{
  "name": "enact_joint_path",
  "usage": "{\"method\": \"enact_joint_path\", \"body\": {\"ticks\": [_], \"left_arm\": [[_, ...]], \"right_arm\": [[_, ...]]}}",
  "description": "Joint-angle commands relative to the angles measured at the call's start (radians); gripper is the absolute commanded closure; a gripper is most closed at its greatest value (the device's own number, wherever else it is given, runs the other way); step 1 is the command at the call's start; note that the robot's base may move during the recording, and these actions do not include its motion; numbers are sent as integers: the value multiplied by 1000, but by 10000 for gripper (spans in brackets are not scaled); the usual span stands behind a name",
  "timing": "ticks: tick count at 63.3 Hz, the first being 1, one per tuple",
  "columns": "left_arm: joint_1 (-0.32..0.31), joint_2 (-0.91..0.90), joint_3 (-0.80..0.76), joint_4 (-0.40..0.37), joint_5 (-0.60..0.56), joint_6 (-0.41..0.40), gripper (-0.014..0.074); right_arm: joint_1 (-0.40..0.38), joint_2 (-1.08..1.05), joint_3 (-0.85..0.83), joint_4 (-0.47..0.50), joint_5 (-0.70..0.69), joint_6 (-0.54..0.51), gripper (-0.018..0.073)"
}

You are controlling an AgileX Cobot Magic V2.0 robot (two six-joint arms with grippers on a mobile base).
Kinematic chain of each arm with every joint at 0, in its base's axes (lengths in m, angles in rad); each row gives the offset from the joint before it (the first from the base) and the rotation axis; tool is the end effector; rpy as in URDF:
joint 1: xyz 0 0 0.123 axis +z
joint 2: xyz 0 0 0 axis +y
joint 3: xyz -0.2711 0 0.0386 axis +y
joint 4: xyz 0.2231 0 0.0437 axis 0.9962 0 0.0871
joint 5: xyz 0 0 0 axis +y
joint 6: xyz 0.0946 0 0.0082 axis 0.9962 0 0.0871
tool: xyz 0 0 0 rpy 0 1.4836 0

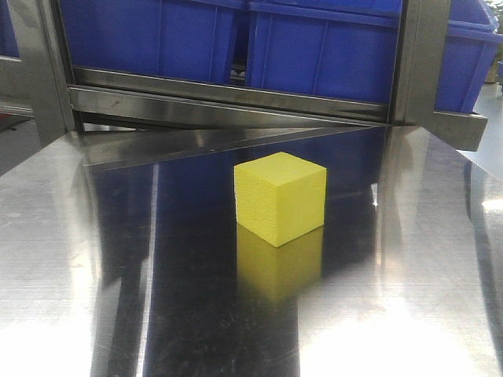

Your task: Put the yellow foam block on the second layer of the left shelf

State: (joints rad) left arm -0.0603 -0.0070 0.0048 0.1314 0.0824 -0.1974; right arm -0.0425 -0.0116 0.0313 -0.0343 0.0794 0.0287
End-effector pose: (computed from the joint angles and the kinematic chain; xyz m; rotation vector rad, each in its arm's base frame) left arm 0.0466 -0.0018 0.2046 -0.0133 1.5638 -0.0914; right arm 0.0473 -0.0023 0.1966 0.0314 1.5825 -0.0397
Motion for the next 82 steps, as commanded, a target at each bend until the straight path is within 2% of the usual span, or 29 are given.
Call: {"method": "enact_joint_path", "body": {"ticks": [1, 46, 59, 69, 82], "left_arm": [[-3, -14, 28, -7, -88, -4, 460], [-3, -14, 28, -7, -82, -4, 460], [-3, -14, 28, -7, -82, -4, 460], [-3, -14, 28, -7, -88, -4, 460], [-3, -14, 28, -7, -82, -4, 460]], "right_arm": [[1, -15, -23, -3, -91, -12, 503], [1, -15, -23, -3, -91, -12, 503], [1, -15, -26, -4, -144, -12, 503], [1, -14, -119, -4, -119, -12, 503], [1, 124, -374, -4, 12, -11, 502]]}}
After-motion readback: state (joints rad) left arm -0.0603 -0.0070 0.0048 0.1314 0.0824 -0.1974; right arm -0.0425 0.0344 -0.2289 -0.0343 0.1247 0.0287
